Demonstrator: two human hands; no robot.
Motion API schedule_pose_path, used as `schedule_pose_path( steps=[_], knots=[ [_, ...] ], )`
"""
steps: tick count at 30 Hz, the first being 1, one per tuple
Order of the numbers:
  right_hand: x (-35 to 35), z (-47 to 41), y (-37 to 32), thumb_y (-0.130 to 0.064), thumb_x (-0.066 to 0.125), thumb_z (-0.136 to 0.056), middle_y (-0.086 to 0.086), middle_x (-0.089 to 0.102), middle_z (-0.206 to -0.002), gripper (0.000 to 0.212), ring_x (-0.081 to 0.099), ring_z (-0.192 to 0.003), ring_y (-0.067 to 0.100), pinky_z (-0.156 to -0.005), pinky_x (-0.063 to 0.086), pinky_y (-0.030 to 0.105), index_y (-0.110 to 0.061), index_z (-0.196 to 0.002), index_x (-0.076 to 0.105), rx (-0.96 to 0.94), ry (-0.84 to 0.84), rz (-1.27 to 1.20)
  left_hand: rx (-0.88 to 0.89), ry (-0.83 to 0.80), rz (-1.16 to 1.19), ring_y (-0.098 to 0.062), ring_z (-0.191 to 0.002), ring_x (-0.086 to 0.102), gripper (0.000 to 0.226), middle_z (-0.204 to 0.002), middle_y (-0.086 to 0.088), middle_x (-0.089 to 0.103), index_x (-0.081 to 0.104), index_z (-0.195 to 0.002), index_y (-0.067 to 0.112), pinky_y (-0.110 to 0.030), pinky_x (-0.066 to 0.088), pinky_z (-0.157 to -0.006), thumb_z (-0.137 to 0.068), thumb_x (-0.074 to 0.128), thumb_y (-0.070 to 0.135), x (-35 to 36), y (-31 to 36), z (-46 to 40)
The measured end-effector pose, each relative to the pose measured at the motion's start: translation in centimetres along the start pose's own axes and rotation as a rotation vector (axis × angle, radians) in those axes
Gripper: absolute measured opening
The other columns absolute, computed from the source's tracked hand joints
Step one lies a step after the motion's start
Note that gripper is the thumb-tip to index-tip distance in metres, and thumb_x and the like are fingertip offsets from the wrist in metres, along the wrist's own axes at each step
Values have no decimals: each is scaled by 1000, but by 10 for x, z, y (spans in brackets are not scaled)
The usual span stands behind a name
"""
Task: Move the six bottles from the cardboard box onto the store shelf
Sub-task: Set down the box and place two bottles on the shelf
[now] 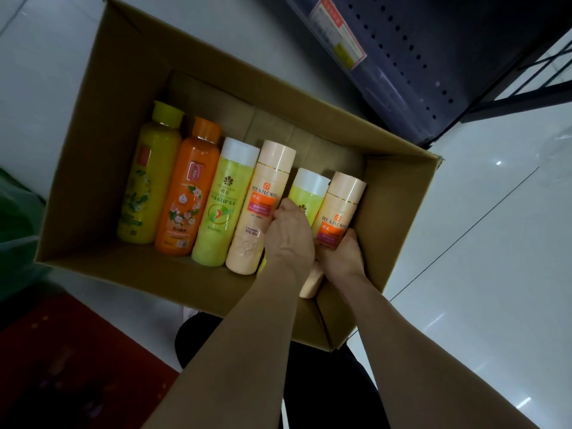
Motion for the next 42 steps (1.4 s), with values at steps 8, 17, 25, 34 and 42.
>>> schedule_pose_path(
  steps=[8,17,25,34,42],
  knots=[
    [3,0,4,-9,77,-72,9,64,-117,63,63,-108,26,-96,51,49,-13,-126,45,22,-19,-24,22,-23,192,-27,-95,64,46,-106,-12,63,51,-111,5,-29,49,-75,-74,75,16,-15,-17,-6],
    [9,65,-49,-11,84,-64,3,64,-119,72,62,-108,21,-96,51,43,-15,-127,50,-62,-216,19,41,-47,373,-21,-86,61,51,-89,-4,63,60,-90,13,-39,55,-76,-51,74,44,-75,-62,26],
    [20,167,-177,-8,82,-65,-5,65,-115,63,61,-107,14,-94,50,36,-21,-120,54,-259,-388,154,36,-19,643,-6,-82,62,37,-89,8,69,65,-96,19,-16,45,-63,-64,80,31,-210,-109,92],
    [-7,333,-344,-3,82,-65,-11,67,-98,49,64,-94,8,-79,52,24,-28,-99,58,-543,-489,231,61,170,799,-12,-85,69,44,-93,9,73,66,-100,29,-33,56,-79,-59,80,39,-404,-124,188],
    [-73,508,-467,-9,83,-65,-8,67,-104,49,63,-95,3,-77,51,20,-29,-101,57,-772,-457,234,213,284,988,-10,-76,74,38,-86,2,78,69,-93,27,-23,59,-72,-59,87,27,-580,-113,313]
  ],
)
Point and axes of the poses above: each hand's wrist, its own z-axis away from the middle knuckle, its own x-axis out of the palm, y = z × x, the point moved 10 cm from there along -z, towards the middle knuckle
